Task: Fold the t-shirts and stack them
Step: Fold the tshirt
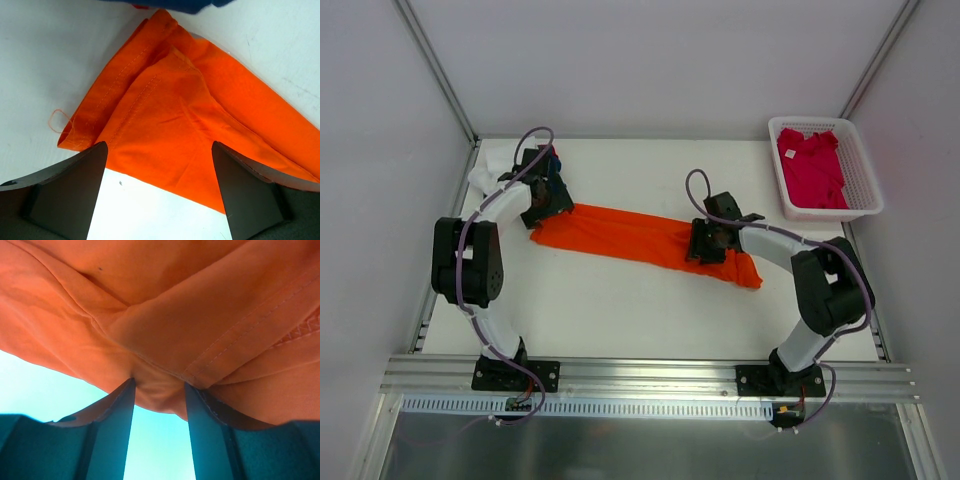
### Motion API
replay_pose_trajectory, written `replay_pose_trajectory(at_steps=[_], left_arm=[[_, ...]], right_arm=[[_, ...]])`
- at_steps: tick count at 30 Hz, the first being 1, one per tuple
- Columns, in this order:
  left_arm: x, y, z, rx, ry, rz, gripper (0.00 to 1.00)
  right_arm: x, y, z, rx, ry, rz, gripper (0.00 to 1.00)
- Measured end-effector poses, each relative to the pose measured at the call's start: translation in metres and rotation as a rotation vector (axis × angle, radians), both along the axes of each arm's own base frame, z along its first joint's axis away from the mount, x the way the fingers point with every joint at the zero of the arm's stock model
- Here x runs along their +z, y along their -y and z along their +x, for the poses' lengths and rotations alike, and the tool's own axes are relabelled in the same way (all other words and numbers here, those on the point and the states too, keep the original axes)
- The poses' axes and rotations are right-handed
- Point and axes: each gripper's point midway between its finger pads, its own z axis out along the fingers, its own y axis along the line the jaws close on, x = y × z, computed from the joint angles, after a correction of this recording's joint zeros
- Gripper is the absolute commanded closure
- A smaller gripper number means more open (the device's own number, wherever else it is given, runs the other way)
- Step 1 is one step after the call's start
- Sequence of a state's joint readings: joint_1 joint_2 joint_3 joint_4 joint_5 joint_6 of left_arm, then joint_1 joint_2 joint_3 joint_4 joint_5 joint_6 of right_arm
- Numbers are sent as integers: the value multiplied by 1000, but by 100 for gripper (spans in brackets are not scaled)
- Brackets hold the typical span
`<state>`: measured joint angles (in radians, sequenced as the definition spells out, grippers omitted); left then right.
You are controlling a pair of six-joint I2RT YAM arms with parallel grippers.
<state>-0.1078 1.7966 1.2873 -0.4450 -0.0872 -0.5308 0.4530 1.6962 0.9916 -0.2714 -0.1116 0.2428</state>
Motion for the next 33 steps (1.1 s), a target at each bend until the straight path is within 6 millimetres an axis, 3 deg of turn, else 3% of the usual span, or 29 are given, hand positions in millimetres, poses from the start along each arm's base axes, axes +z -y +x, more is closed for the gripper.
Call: replay_pose_trajectory(at_steps=[8, 14, 17, 26, 33], left_arm=[[-4, 38, -5, -92, -8, 12, 14], [-29, 69, 2, -159, -46, 27, 16], [-43, 76, 1, -177, -75, 41, 16], [-43, 88, 1, -197, -49, 59, 15], [-43, 103, -23, -215, -25, 61, 15]], right_arm=[[0, 15, -29, -3, -15, -14, 52], [4, 21, -37, -8, -9, -21, 52], [6, 22, -39, -8, -8, -23, 52], [9, 28, -44, -5, -10, -47, 52], [20, 29, -35, 12, 8, -73, 52]])
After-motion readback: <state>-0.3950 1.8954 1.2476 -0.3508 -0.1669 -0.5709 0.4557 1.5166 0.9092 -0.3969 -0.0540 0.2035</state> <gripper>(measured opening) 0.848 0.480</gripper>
